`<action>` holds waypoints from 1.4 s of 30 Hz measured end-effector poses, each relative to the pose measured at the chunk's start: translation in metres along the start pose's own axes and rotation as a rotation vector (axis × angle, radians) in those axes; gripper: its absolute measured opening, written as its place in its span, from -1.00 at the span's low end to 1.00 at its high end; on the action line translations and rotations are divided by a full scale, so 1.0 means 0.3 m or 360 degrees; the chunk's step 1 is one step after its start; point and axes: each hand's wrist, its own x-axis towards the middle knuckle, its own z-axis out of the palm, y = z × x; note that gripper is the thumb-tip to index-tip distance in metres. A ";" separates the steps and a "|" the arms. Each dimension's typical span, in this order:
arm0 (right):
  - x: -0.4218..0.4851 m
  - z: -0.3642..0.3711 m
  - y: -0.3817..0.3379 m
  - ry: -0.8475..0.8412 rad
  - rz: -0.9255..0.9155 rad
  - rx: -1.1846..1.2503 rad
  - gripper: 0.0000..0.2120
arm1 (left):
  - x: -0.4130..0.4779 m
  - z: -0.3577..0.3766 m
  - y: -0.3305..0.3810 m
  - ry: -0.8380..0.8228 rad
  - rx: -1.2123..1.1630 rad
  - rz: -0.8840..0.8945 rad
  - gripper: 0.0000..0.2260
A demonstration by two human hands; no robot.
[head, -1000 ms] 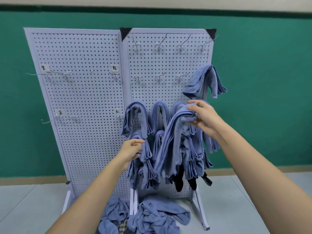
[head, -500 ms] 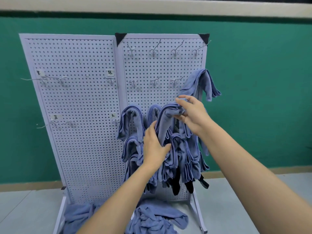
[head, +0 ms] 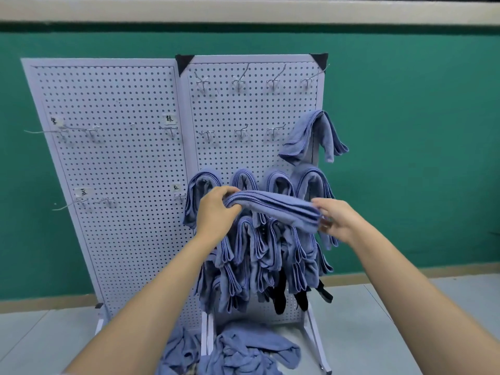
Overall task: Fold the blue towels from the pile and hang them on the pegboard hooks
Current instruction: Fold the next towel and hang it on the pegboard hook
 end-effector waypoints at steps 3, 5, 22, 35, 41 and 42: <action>0.002 0.019 0.008 0.0062 -0.0291 -0.0239 -0.77 | 0.028 0.006 0.049 0.0004 0.0067 -0.0061 -0.87; -0.027 0.061 -0.006 -0.0113 -0.0482 -0.0335 -0.76 | 0.043 0.018 0.095 -0.0006 0.0107 -0.0094 -0.89; 0.091 0.170 -0.271 0.0335 -0.1400 -0.0729 -0.76 | 0.321 0.069 0.314 0.0018 -0.0314 -0.0014 -0.83; 0.372 0.242 -0.482 0.0483 -0.1187 -0.0524 -0.71 | 0.651 0.227 0.341 0.0174 -0.0398 0.0018 -0.81; 0.450 0.248 -0.376 0.0407 -0.1159 -0.0712 -0.68 | 0.652 0.345 0.214 0.0176 -0.0324 -0.0010 -0.75; 0.456 0.249 -0.360 0.0385 -0.1170 -0.0714 -0.67 | 0.645 0.359 0.198 0.0181 -0.0346 0.0006 -0.73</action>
